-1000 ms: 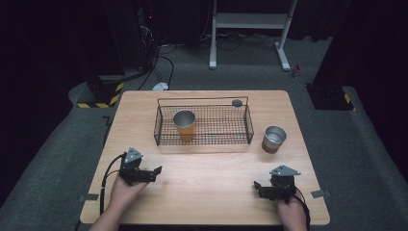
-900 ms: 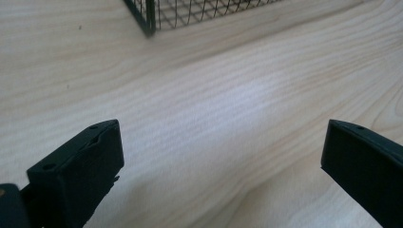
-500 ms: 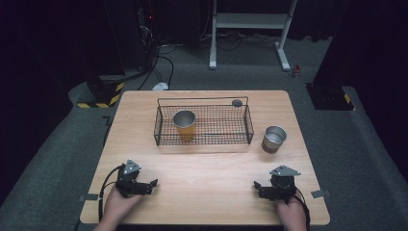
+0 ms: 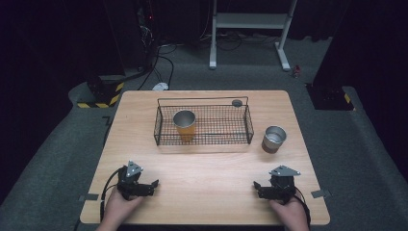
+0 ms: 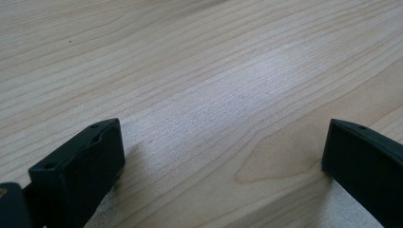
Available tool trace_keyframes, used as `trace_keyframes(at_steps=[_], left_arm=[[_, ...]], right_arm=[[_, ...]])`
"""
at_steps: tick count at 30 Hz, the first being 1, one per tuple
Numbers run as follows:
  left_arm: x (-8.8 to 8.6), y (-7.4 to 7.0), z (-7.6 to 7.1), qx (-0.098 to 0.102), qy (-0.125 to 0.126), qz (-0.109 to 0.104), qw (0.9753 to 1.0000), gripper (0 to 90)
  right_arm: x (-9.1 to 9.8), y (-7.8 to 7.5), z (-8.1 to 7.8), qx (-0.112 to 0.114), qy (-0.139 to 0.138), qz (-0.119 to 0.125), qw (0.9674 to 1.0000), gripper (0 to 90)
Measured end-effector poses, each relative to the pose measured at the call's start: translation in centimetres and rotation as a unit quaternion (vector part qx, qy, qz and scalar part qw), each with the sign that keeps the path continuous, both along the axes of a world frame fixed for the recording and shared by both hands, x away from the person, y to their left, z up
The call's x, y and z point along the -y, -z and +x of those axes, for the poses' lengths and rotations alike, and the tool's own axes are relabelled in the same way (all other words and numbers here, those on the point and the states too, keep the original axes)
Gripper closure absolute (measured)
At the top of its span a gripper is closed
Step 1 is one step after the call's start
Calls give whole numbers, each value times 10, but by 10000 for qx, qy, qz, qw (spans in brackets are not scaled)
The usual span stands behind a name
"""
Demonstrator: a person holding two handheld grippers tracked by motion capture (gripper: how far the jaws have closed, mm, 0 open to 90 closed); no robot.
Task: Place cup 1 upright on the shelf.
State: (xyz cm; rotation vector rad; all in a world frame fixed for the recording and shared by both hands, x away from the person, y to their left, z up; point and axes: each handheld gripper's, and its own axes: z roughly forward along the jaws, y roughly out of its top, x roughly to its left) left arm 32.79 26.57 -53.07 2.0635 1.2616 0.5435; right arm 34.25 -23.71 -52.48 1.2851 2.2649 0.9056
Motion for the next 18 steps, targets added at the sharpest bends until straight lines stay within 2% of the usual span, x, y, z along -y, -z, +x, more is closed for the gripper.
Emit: trace_keyframes(at_steps=[8,11,13,18], left_arm=[[0,0,2,-34,-40,-52,10000,1],[4,0,2,-44,-271,-26,9996,4],[5,0,2,-54,-261,-36,9996,2],[5,0,2,-41,-213,-38,9998,2]], right_arm=[[-1,0,0,-9,62,7,10000,81],[0,0,-1,0,133,7,9999,87],[0,-2,-2,-76,223,34,9997,89],[-2,-14,-6,98,404,52,9991,88]])
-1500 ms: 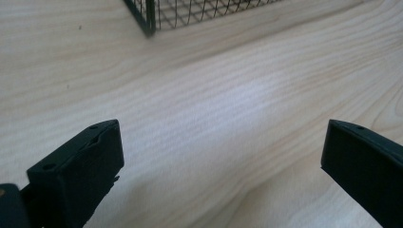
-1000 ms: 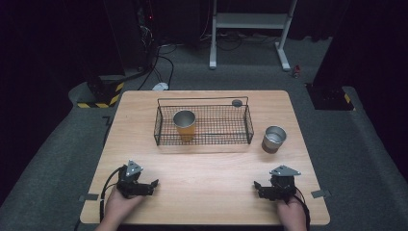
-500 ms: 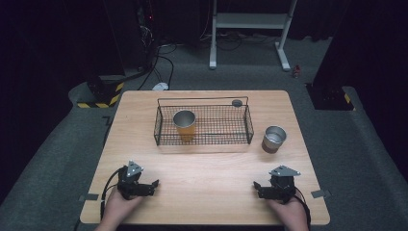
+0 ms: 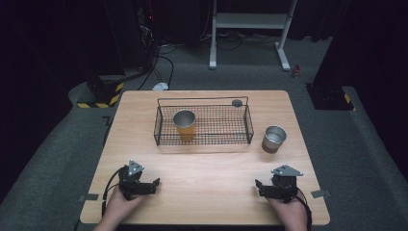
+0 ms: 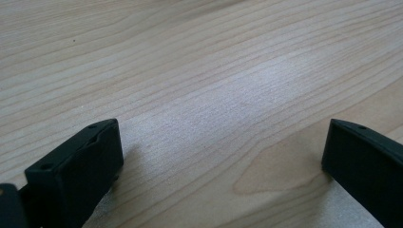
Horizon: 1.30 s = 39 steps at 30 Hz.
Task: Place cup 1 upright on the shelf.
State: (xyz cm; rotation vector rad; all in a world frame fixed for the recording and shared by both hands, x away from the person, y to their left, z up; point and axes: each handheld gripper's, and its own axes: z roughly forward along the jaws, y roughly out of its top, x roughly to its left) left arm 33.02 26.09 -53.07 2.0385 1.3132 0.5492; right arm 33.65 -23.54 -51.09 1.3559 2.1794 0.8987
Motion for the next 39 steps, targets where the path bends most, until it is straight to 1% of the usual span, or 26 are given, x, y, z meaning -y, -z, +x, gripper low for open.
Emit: trace_keyframes(at_steps=[1,3,6,7,9,11,13,15,18,20,21,22,26,28,32,37,39], left_arm=[[0,0,0,11,22,36,10000,2],[0,0,0,-9,42,5,10000,2],[0,0,0,5,55,2,10000,2],[-1,0,0,22,85,40,10000,2],[-1,0,-1,18,95,36,9999,2],[-1,0,-1,-3,86,-22,10000,3],[-1,0,-2,6,100,-1,10000,4],[-1,0,-2,7,111,-2,9999,4],[-1,0,-1,16,107,-23,9999,3],[-1,0,-1,18,115,-34,9999,2],[-1,0,-1,22,136,-30,9999,2],[-1,0,0,23,177,9,9998,2],[0,0,1,0,198,-5,9998,2],[0,0,1,0,198,-4,9998,2],[0,0,1,1,198,-4,9998,2],[0,0,1,6,205,-5,9998,2],[0,0,1,10,199,-14,9998,2]], right_arm=[[0,-2,0,31,23,-1,10000,88],[-2,-6,-1,65,84,3,9999,88],[-5,-11,-2,63,131,-15,9999,88],[-5,-12,-3,64,145,-46,9999,87],[-6,-14,-4,130,217,-67,9997,87],[-7,-16,-3,161,277,-85,9995,87],[-8,-19,-1,239,411,-118,9988,88],[-9,-20,0,254,449,-144,9986,88],[-9,-22,4,291,558,-120,9979,88],[-9,-23,5,349,577,-96,9977,88],[-9,-24,6,384,628,-87,9972,88],[-8,-25,6,412,636,-61,9971,88],[-4,-27,7,524,717,-4,9960,87],[-2,-28,7,524,732,7,9959,87],[5,-29,8,604,813,35,9949,87],[15,-32,14,649,854,99,9942,87],[16,-31,15,660,843,98,9942,88]])
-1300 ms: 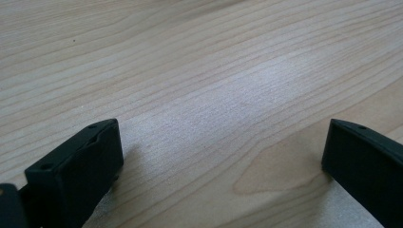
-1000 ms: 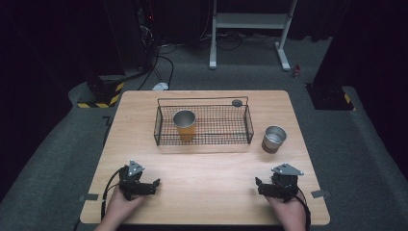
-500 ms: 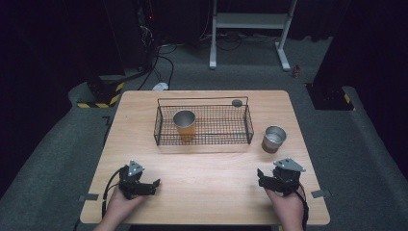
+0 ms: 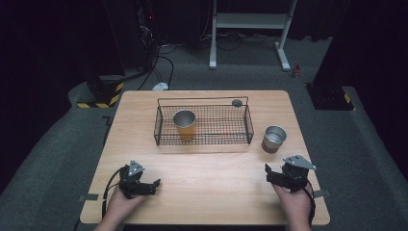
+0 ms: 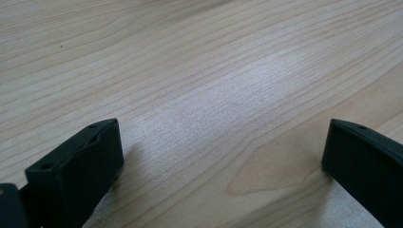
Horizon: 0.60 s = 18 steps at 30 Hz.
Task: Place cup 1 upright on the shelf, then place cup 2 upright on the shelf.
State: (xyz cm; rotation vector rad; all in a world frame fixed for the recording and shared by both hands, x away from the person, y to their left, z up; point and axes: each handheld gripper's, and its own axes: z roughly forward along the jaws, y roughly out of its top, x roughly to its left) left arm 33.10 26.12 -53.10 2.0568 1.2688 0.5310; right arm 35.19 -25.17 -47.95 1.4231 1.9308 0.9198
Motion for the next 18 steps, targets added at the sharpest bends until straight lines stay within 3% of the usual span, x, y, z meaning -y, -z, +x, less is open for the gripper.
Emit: trace_keyframes(at_steps=[18], left_arm=[[0,0,0,-2,9,2,10000,2]], right_arm=[[8,7,26,-14,212,-9,9998,87]])
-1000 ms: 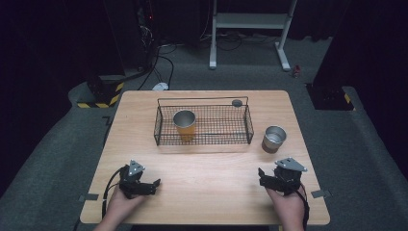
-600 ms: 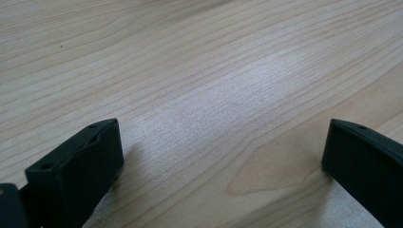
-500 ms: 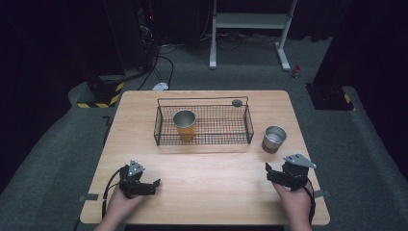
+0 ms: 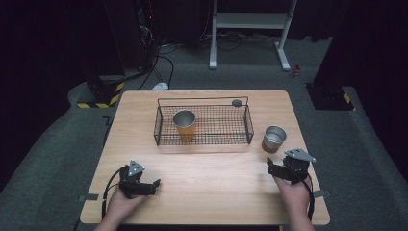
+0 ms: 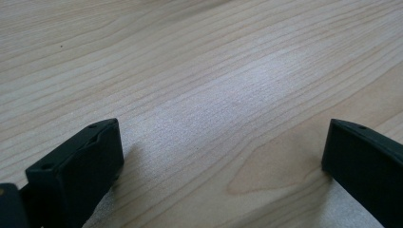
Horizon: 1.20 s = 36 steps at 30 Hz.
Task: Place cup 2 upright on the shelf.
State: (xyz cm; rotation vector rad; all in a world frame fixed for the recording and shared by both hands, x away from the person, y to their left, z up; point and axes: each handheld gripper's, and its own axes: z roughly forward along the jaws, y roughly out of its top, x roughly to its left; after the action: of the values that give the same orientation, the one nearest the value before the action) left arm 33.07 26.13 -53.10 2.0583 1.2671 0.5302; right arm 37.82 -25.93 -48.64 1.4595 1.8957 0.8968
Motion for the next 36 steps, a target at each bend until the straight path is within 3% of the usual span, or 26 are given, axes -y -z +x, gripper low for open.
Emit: trace_keyframes(at_steps=[8,19,24,36], left_arm=[[0,0,0,6,21,0,10000,2],[-1,0,-1,9,41,-2,10000,3],[-1,0,-1,12,52,1,10000,2],[-1,0,-1,15,55,0,10000,2]], right_arm=[[5,-1,18,115,166,-5,9998,87],[-2,7,45,82,165,48,9998,87],[-6,10,56,9,203,119,9997,87],[-9,12,75,139,302,351,9988,88]])
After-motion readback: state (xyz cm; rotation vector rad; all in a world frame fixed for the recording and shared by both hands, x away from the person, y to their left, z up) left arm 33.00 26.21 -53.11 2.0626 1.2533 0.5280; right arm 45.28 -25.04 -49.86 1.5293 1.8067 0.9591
